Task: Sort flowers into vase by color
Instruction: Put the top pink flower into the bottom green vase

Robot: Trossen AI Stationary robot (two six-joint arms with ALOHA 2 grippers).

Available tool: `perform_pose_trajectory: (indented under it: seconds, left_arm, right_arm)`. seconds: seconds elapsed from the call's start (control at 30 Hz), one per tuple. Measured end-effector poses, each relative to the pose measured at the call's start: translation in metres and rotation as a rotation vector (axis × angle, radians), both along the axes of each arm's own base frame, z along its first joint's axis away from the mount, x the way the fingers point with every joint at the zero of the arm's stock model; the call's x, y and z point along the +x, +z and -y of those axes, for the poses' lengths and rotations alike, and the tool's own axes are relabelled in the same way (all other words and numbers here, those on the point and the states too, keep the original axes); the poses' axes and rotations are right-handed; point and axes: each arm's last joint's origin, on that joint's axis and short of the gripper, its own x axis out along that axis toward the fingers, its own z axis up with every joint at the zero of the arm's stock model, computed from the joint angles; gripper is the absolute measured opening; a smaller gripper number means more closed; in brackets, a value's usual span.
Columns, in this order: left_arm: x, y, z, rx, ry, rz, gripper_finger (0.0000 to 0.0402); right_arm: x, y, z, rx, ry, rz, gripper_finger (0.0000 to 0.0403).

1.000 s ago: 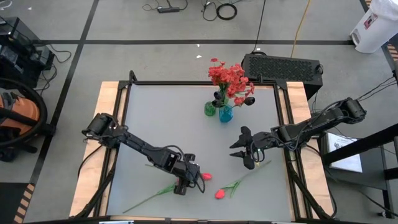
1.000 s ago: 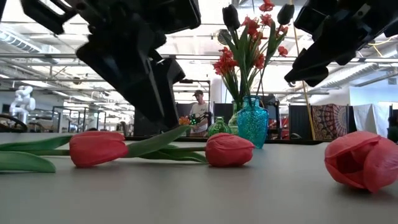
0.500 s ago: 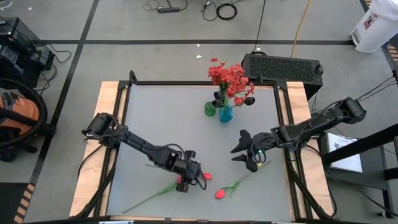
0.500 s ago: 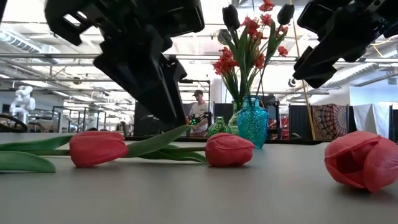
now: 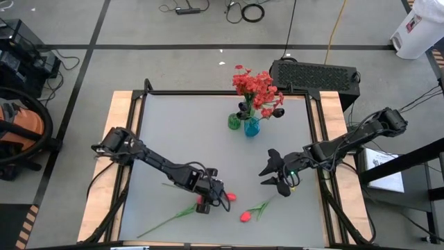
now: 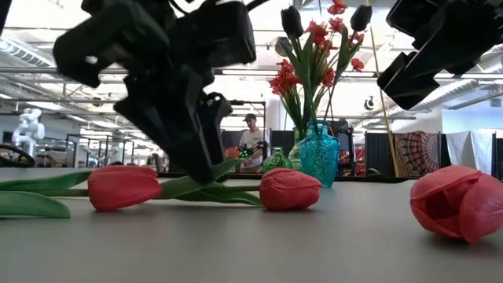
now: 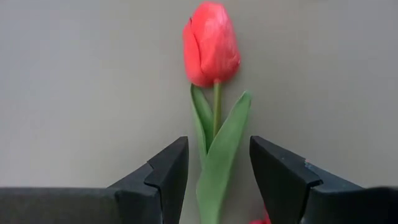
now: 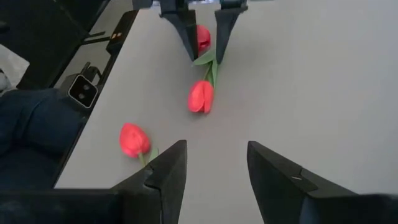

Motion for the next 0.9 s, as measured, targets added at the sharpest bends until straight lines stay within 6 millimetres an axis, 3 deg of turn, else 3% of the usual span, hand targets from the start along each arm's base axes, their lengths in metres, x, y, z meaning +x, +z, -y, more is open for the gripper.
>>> perform_pose_trajectory:
  seconds: [0.17, 0.37, 0.5, 0.67, 0.8, 0.9]
  left_arm:
    - [0.002, -0.013, -0.001, 0.017, -0.001, -0.032, 0.0177]
    - [0.004, -0.016, -0.005, 0.03, 0.014, -0.029, 0.0166]
    - [0.006, -0.015, -0.008, 0.045, 0.009, -0.022, 0.0118]
    - [0.007, -0.015, -0.013, 0.084, 0.006, -0.014, 0.0024]
    - [0.008, -0.012, -0.023, 0.25, 0.059, 0.02, 0.0015]
    - [0.004, 0.002, -0.034, 0.424, 0.13, 0.054, 0.0012]
  right_arm:
    - [0.0, 0.0, 0.0, -0.001, -0.003, 0.006, 0.016]
    - [0.0, 0.0, 0.0, -0.028, 0.005, 0.015, 0.016]
    - [0.0, 0.0, 0.0, -0.03, 0.003, 0.015, 0.016]
    - [0.001, 0.0, 0.001, -0.033, -0.027, 0.017, 0.016]
    - [0.001, 0.0, 0.002, -0.03, -0.056, 0.017, 0.016]
    - [0.001, 0.001, 0.002, -0.027, -0.058, 0.021, 0.016]
